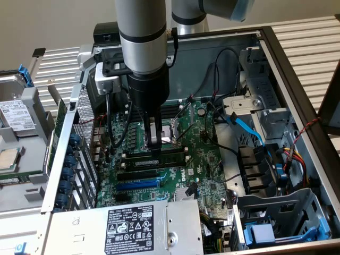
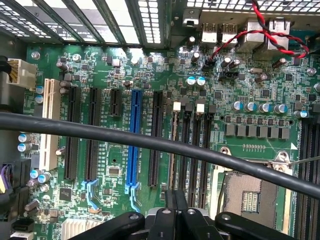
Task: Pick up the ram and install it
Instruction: 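Press down the ram until it locks into place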
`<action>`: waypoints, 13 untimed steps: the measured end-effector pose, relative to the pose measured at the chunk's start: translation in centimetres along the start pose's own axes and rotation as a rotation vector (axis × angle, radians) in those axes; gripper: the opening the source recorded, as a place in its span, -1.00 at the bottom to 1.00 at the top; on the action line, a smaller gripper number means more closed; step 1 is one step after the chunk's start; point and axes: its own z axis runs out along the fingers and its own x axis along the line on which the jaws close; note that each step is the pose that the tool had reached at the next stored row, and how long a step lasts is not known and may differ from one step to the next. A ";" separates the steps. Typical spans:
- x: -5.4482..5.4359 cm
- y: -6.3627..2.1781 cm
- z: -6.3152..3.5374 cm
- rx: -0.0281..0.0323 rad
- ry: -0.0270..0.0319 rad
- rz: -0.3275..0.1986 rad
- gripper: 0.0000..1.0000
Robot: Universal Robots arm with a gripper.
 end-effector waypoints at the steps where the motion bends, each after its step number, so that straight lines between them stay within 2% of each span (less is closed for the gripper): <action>1: 0.0 0.00 0.00 0.0001 -0.0013 0.000 -0.79; 6: 0.1 0.05 0.00 0.0002 -0.0088 0.000 -0.79; 13: 0.2 0.11 0.01 0.0003 -0.0116 0.000 -0.79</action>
